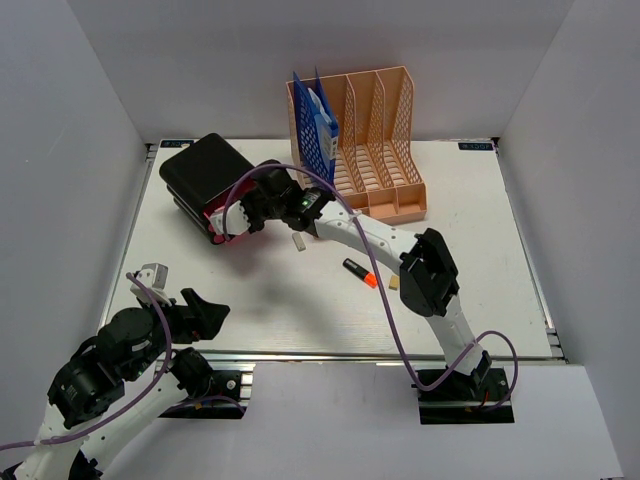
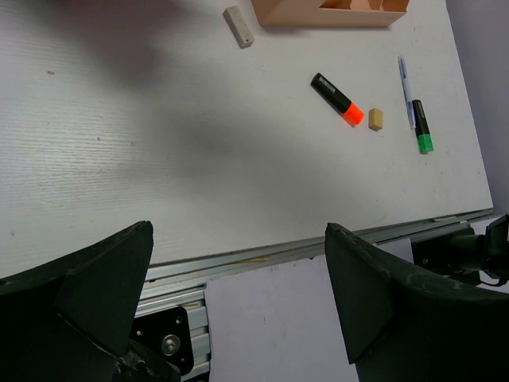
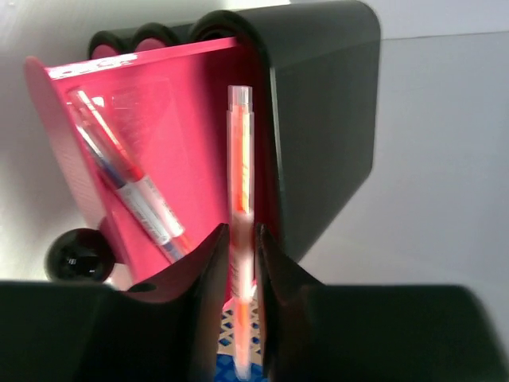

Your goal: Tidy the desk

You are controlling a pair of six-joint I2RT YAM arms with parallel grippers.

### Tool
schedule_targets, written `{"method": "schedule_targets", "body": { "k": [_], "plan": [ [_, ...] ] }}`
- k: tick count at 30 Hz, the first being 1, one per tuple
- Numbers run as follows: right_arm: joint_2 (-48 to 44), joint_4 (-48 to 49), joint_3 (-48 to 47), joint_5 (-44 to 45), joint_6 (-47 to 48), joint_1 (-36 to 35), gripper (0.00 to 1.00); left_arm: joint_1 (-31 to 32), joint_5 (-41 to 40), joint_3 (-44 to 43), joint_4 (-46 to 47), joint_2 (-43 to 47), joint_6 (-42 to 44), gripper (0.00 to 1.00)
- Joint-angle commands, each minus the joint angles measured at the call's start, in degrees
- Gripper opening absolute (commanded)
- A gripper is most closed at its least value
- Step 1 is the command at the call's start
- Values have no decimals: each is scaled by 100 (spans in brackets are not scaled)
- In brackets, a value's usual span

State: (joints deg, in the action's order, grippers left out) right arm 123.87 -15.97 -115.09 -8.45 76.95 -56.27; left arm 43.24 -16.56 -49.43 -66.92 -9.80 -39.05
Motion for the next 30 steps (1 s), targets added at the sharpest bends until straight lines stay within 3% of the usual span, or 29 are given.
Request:
{"method": "schedule_targets", "body": {
  "k": [1, 6, 10, 13, 14, 16, 20, 21, 24, 27, 28, 30],
  "plan": [
    [-12, 77, 39, -96, 135, -16, 29, -27, -49, 12, -32, -66, -24, 98],
    [-39, -117, 13, -95, 303, -16, 56, -27, -50, 12, -32, -101, -24, 98],
    [-232, -30, -40, -131, 251, -24, 58, -27, -50, 12, -23, -127, -24, 98],
    [-434, 181, -346, -131, -179, 19, 46, -27, -41, 4, -23, -162, -15, 98],
    [-486, 208, -496, -26, -624, 28, 22, -27, -41, 3, -15, -162, -15, 98],
    [-566, 234, -716, 167, -1144, 124, 0, -27, -41, -5, -15, -241, -15, 98],
    [-1180, -11, -279, 1008, -2778, 528, 0, -27, -14, -14, 38, -417, -15, 97],
    [-1329, -238, -121, 1134, -3547, 599, 0, -27, 12, -23, 73, -513, -33, 96],
    [-2102, -434, 906, 1196, -4737, 1240, 0, -27, 266, -6, 555, -689, 46, 86],
    [-3051, -713, 1901, 689, -5205, 2092, 27, 34, 469, -40, 1232, -1040, 256, 56],
    [-3341, -889, 2033, 530, -5268, 2494, 33, 35, 504, -75, 1512, -1433, 370, 39],
    [-3684, -1432, 2384, 275, -5400, 3250, 38, -26, 644, -155, 1777, -1848, 731, 31]
  ]
}}
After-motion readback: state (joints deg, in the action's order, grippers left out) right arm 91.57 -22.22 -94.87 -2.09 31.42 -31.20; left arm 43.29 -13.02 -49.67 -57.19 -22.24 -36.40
